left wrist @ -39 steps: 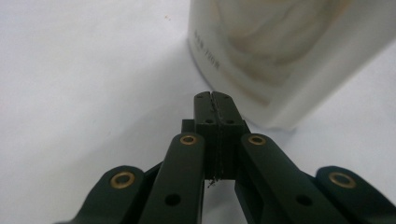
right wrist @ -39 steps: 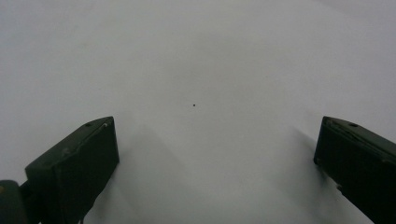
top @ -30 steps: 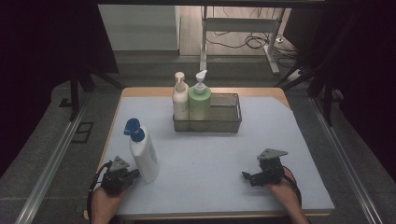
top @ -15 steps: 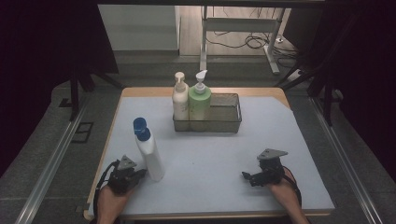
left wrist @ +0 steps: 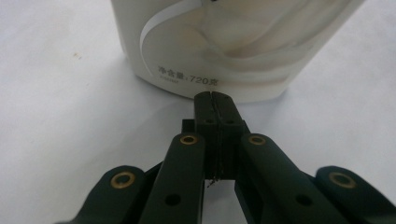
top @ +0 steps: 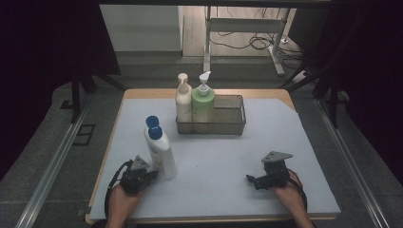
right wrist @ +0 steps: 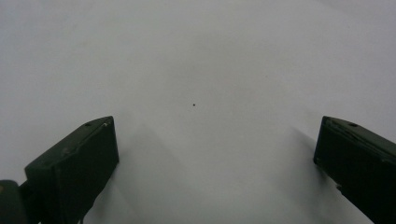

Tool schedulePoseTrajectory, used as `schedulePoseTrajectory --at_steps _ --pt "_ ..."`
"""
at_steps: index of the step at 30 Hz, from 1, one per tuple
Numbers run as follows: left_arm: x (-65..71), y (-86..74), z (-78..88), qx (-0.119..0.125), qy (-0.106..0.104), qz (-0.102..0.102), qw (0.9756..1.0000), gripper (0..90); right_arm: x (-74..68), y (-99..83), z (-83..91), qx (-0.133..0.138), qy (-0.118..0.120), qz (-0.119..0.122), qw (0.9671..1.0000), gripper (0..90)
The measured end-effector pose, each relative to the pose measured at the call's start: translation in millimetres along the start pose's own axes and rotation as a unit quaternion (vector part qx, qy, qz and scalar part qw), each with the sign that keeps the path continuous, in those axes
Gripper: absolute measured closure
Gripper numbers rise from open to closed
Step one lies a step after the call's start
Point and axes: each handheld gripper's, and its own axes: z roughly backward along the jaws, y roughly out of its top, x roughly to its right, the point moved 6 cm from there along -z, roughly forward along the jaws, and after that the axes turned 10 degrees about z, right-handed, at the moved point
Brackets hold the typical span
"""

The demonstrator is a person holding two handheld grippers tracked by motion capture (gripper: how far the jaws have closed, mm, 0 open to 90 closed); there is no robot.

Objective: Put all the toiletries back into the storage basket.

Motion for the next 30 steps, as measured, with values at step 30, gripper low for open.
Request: schedulePoseTrajectory --at_steps 30 --pt "18.2 6.1 -4.3 0.008 -0.002 -0.019 0.9998 70.4 -0.2 0.2 0.0 -0.002 -0.001 -0.001 1.0 0.0"
